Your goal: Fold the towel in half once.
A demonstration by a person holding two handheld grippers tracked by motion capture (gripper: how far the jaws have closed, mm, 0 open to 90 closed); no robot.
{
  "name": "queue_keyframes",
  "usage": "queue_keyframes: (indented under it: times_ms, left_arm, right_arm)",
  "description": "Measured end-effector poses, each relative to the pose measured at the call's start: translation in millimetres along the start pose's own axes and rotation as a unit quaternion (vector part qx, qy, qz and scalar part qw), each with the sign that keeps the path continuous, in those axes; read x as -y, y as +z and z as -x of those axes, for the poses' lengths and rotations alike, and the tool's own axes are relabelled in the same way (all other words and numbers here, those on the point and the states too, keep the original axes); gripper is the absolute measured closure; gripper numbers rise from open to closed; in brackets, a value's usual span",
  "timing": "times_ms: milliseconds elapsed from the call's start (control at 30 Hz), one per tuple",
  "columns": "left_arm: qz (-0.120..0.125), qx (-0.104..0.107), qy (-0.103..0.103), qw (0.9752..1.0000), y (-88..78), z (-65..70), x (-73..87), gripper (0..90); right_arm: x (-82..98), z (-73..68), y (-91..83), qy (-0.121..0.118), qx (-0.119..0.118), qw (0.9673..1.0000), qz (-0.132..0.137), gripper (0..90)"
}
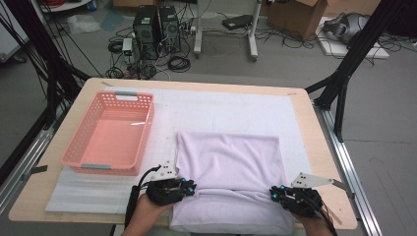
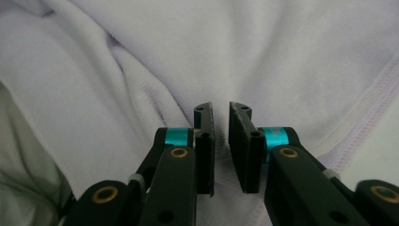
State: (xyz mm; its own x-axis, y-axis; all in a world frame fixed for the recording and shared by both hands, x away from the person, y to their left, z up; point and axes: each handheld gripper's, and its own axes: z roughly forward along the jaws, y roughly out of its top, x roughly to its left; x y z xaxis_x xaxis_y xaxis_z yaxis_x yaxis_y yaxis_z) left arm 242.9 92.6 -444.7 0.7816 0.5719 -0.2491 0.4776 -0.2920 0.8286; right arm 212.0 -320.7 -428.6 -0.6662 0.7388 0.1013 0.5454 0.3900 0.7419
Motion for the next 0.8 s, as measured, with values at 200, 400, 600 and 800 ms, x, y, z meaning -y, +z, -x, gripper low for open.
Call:
queue_keyframes:
  times_ms: [200, 400, 600, 800]
  left_arm:
    - [0.053, -0.04, -0.009, 0.9978, -9.8, -8.9, -4.6, 52.5]
    - [0.075, -0.065, -0.037, 0.9943, -14.0, -24.5, -7.6, 51.4]
    - [0.075, -0.077, -0.044, 0.9933, -8.5, -36.0, -12.2, 50.6]
    - [0.08, -0.078, -0.056, 0.9922, -2.4, -48.3, -18.0, 51.0]
  right_arm:
    - [-3.3, 16.5, -6.9, 0.037, 0.068, 0.9953, 0.058, 67.6]
    - [-10.1, 38.2, 12.6, 0.042, 0.117, 0.9909, 0.051, 62.9]
    - [-16.3, 62.4, 39.9, 0.066, 0.127, 0.9894, 0.024, 80.1]
    - [-10.7, 69.7, 26.9, 0.088, 0.138, 0.9864, 0.018, 86.1]
